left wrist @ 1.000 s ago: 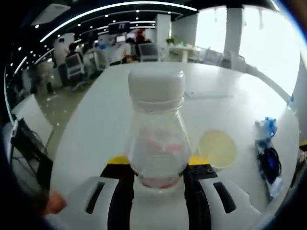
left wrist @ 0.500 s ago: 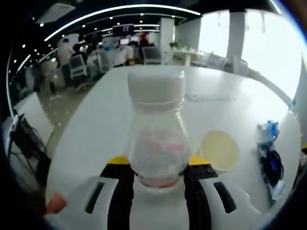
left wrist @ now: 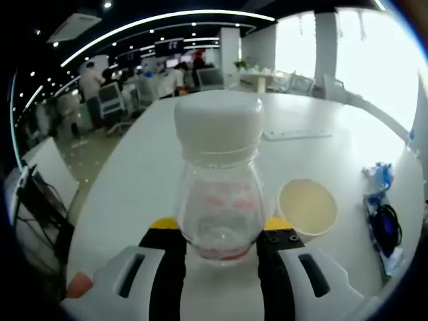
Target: Arrange the tabletop items into an orderly group along one side of the table until the central work area is clear of visible clutter.
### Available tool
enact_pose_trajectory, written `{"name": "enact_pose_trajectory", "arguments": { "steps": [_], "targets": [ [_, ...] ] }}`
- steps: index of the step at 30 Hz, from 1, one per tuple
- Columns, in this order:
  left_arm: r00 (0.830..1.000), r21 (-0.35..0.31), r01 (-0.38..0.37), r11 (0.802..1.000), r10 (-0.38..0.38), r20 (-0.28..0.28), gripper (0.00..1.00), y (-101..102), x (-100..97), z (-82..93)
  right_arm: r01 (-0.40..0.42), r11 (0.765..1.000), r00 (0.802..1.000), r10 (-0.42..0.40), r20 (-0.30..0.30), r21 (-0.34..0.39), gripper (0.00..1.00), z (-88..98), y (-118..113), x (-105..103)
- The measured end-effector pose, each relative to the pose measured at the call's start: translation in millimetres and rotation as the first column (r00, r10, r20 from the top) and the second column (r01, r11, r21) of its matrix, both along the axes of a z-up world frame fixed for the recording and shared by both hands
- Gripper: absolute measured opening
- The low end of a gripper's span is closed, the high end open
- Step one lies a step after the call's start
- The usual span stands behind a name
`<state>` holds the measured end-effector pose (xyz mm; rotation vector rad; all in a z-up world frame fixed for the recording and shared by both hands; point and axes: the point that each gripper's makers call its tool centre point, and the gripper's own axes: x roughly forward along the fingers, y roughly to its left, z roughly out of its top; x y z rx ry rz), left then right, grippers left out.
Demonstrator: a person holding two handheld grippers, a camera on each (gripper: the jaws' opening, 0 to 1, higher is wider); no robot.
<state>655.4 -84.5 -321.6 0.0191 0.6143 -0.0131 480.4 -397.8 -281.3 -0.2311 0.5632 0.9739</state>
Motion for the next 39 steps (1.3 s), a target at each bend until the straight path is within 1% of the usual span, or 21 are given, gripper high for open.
{"name": "enact_pose_trajectory", "arguments": {
  "steps": [2,4,6,9,13,17,26,28,29,31,34,36,38,39],
  "targets": [
    [1.000,-0.004,-0.022,1.000,0.022,0.002,0.38,2,-0.6,0.1,0.000,1.000,1.000,0.000,0.001,0.001,0.96,0.5,0,0],
    [1.000,-0.005,-0.025,1.000,0.025,0.004,0.38,2,-0.9,-0.3,-0.001,1.000,1.000,0.001,0.000,0.002,0.96,0.2,0,0],
    [0.999,-0.008,-0.033,0.999,0.033,-0.011,0.38,2,-2.8,-0.6,0.000,1.000,1.000,0.000,-0.001,-0.002,0.96,-0.8,-1,0],
    [0.999,-0.010,-0.033,0.999,0.033,-0.021,0.38,2,-4.3,-1.3,-0.002,1.000,1.000,0.002,-0.003,-0.001,0.96,-1.9,-1,0],
    [0.999,-0.008,-0.038,0.999,0.038,-0.017,0.38,2,-7.0,-1.6,-0.005,1.000,1.000,0.005,-0.005,0.003,0.96,-2.2,2,0],
    [0.999,-0.001,-0.041,0.999,0.041,-0.025,0.38,3,-8.8,-2.1,-0.011,1.000,1.000,0.011,-0.003,0.007,0.96,-1.2,3,-1],
    [0.999,0.015,-0.044,0.999,0.044,-0.014,0.40,3,-7.7,-3.3,-0.010,1.000,1.000,0.010,-0.005,0.004,0.96,-2.3,2,-2],
    [0.999,0.018,-0.041,0.999,0.042,-0.018,0.43,3,-8.1,-4.0,-0.007,1.000,1.000,0.007,-0.004,0.005,0.96,-2.0,1,-2],
    [0.998,0.012,-0.044,0.999,0.045,-0.035,0.47,2,-9.4,-7.5,-0.007,1.000,1.000,0.007,-0.004,0.004,0.96,-2.1,1,-2],
    [0.998,0.007,-0.051,0.999,0.051,-0.024,0.51,3,-10.2,-7.7,-0.007,1.000,1.000,0.007,-0.006,0.000,0.96,-3.2,0,-2],
    [0.998,-0.002,-0.050,0.999,0.050,-0.029,0.51,2,-13.6,-10.5,-0.007,1.000,1.000,0.007,-0.008,-0.001,0.95,-3.8,1,-3],
    [0.998,-0.020,-0.064,0.998,0.063,-0.022,0.57,3,-14.9,-10.1,-0.009,1.000,1.000,0.009,-0.008,-0.001,0.95,-4.0,1,-3],
    [0.997,-0.024,-0.072,0.997,0.072,-0.013,0.61,6,-16.4,-8.2,-0.010,1.000,1.000,0.010,-0.008,-0.001,0.95,-3.8,2,-3],
    [0.997,-0.026,-0.072,0.997,0.071,-0.012,0.62,6,-17.1,-7.6,-0.011,1.000,1.000,0.011,-0.007,0.000,0.95,-3.6,2,-3]
  ]
}}
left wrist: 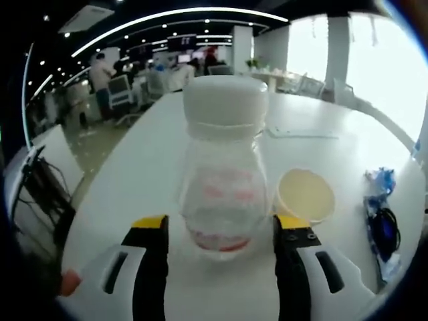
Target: Arrange the tabletop items into an orderly group along one side of the table until the central work area is clear of visible clutter.
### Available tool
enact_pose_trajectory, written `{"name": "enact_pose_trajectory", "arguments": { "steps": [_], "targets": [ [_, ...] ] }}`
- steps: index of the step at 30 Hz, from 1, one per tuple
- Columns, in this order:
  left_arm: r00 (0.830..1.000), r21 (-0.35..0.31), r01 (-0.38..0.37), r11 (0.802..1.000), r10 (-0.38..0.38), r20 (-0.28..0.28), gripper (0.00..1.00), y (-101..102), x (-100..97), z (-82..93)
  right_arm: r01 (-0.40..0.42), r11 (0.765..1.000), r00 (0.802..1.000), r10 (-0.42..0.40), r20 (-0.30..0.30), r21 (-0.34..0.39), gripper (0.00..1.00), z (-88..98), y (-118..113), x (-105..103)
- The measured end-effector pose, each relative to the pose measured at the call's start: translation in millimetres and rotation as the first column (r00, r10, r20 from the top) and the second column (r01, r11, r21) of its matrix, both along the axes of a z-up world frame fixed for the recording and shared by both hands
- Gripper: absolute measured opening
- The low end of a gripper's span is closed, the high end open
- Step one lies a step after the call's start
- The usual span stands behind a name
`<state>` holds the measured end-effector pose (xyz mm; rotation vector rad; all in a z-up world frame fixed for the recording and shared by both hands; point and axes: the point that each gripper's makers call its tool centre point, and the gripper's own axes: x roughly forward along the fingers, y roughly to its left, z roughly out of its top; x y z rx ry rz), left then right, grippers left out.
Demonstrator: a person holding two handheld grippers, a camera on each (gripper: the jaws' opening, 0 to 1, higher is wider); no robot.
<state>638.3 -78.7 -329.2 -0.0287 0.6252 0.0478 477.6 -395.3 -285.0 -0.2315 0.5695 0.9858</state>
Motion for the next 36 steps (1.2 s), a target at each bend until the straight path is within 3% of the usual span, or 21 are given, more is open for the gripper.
{"name": "enact_pose_trajectory", "arguments": {
  "steps": [10,36],
  "targets": [
    [1.000,-0.038,-0.009,0.999,0.010,0.027,0.65,5,-15.7,8.6,-0.010,1.000,1.000,0.010,0.008,0.005,0.95,2.4,4,0],
    [0.996,-0.102,0.061,0.993,-0.055,0.067,0.64,-26,-60.5,34.4,-0.034,0.999,0.999,0.033,0.040,0.024,0.95,12.5,8,-7]
  ]
}}
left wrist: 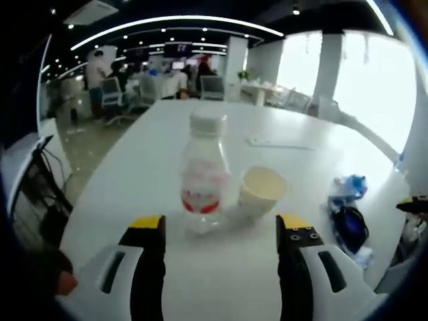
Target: Arrange the tabletop items into an orderly group along one side of the table until the central work area is clear of visible clutter.
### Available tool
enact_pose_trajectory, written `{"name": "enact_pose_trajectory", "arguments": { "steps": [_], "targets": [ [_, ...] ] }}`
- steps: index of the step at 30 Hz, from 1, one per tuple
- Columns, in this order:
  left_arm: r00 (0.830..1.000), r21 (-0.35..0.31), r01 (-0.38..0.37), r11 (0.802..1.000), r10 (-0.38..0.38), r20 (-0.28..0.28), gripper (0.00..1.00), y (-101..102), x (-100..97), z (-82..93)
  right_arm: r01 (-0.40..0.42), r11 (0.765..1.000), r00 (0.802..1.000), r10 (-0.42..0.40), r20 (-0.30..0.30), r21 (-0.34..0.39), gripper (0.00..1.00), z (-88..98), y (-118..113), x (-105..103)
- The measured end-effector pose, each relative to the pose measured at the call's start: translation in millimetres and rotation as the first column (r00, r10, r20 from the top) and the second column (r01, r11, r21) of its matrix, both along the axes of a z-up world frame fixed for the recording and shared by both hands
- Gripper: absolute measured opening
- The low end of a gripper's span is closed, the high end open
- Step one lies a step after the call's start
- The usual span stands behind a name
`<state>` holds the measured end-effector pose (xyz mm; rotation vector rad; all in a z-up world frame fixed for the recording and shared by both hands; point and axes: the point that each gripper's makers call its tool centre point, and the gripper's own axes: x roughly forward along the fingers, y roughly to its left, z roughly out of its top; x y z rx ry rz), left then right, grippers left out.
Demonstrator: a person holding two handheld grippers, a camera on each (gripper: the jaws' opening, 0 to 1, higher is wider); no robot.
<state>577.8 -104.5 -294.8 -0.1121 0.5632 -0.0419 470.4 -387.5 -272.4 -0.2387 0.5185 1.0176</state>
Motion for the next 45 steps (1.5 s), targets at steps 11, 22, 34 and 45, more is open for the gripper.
{"name": "enact_pose_trajectory", "arguments": {
  "steps": [11,22,34,45],
  "targets": [
    [0.999,-0.036,0.045,0.998,-0.044,0.015,0.63,-26,-16.0,10.9,-0.007,1.000,1.000,0.007,0.017,0.008,0.95,5.1,-2,0],
    [0.996,-0.056,0.092,0.994,-0.092,0.011,0.62,-53,-32.7,15.4,-0.015,1.000,1.000,0.015,0.027,0.014,0.95,7.4,-5,-3],
    [0.988,-0.065,0.155,0.986,-0.155,-0.002,0.61,-88,-45.4,12.3,-0.015,1.000,0.999,0.014,0.032,0.024,0.94,6.7,-15,-3],
    [0.973,-0.083,0.226,0.970,-0.229,-0.027,0.61,-134,-61.1,6.8,0.007,1.000,1.000,-0.008,0.031,0.019,0.94,2.4,-40,1]
  ]
}}
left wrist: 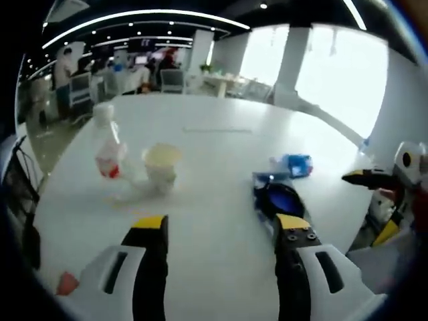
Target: Arrange the tabletop items into an orderly group along one side of the table until the central work area is clear of visible clutter.
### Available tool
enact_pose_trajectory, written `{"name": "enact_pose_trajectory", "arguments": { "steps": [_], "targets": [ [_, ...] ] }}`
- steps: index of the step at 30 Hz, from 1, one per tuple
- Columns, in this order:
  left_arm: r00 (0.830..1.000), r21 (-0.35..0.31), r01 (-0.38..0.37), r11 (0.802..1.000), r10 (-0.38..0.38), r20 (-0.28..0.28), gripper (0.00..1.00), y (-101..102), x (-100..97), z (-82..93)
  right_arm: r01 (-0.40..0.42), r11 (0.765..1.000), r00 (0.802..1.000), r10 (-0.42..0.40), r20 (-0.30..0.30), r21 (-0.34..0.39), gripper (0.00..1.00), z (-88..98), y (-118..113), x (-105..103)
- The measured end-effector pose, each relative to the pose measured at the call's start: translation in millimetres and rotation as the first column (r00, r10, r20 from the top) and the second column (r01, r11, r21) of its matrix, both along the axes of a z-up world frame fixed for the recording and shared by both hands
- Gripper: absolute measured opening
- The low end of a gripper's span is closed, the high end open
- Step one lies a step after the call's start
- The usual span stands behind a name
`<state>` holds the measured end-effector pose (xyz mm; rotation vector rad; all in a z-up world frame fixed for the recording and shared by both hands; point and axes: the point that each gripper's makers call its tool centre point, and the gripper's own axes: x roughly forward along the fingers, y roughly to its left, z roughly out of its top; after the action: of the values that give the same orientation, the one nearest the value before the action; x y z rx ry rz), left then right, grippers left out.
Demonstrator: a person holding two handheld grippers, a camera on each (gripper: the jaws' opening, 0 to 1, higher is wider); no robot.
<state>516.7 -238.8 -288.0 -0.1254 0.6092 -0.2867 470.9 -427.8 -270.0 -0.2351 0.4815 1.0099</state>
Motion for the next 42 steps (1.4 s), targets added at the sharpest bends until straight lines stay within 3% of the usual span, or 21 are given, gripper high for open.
{"name": "enact_pose_trajectory", "arguments": {
  "steps": [24,42],
  "targets": [
    [0.984,-0.036,0.123,0.992,-0.127,-0.128,0.59,-89,-43.6,-26.6,-0.032,0.999,0.999,0.033,0.008,-0.035,0.93,-5.3,-43,29],
    [0.955,-0.078,0.145,0.986,-0.160,-0.249,0.58,-136,-69.6,-52.8,-0.098,0.993,0.995,0.099,0.007,-0.068,0.93,-15.0,-54,79]
  ]
}}
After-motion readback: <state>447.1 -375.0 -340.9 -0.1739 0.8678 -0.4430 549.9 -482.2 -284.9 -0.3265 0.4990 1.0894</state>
